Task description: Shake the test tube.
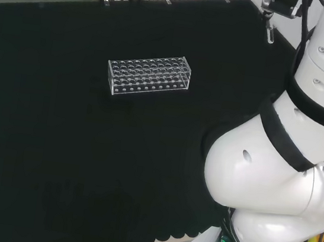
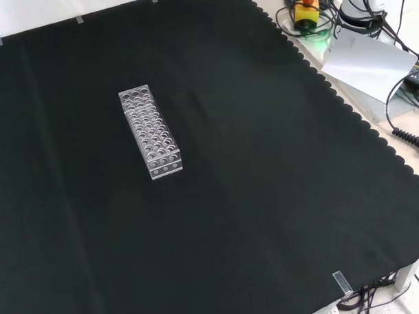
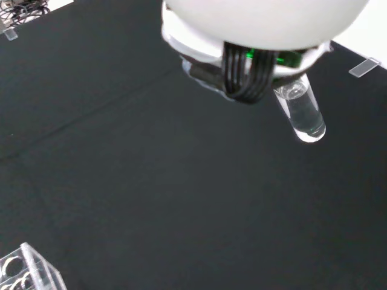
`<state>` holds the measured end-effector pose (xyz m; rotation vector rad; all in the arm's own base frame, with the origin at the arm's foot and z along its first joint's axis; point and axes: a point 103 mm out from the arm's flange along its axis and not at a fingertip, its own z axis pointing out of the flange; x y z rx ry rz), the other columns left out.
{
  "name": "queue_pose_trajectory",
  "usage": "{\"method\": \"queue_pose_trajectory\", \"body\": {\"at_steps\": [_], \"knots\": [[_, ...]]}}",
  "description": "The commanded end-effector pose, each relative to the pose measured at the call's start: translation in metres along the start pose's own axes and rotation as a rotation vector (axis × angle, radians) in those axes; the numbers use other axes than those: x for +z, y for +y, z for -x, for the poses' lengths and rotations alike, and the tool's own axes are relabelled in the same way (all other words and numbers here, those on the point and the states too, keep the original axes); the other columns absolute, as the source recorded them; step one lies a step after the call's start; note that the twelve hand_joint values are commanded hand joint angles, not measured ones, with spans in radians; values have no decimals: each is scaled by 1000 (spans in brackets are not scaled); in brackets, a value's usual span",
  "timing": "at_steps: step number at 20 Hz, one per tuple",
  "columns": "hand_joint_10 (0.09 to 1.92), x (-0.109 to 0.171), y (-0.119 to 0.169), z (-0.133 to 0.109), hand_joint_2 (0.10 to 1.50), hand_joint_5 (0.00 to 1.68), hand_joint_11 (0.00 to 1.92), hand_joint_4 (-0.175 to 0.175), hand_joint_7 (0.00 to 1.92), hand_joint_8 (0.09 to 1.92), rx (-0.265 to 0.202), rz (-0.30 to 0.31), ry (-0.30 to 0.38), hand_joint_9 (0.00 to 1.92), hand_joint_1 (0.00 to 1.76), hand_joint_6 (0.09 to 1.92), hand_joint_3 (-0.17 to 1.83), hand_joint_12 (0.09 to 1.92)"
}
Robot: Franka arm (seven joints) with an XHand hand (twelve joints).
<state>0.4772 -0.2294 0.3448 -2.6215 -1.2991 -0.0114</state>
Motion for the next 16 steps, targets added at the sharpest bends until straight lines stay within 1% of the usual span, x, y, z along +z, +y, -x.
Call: {"method": "queue_pose_trajectory", "body": {"at_steps": [1,4,5,8,9,12,14,16], "knots": [[591,23,-9,-47,678,1296,1101,-175,1391,694,-91,-40,60,1291,1433,342,559,1012],[591,33,-11,-74,678,1296,1101,-175,1391,693,-162,-58,70,1291,1433,343,559,1012],[591,36,-14,-87,678,1296,1101,-175,1391,693,-184,-60,71,1291,1433,343,559,1012],[591,44,-17,-112,678,1296,1101,-175,1391,693,-237,-77,83,1291,1433,343,559,1012],[591,48,-21,-125,678,1296,1101,-175,1391,693,-261,-81,71,1291,1433,343,559,1012],[591,57,-34,-164,678,1296,1101,-175,1391,693,-339,-107,68,1291,1433,343,559,1012],[591,61,-41,-183,678,1296,1101,-175,1391,693,-377,-111,71,1291,1433,343,559,1012],[591,66,-48,-204,678,1296,1101,-175,1391,693,-410,-115,90,1291,1433,343,559,1012]]}}
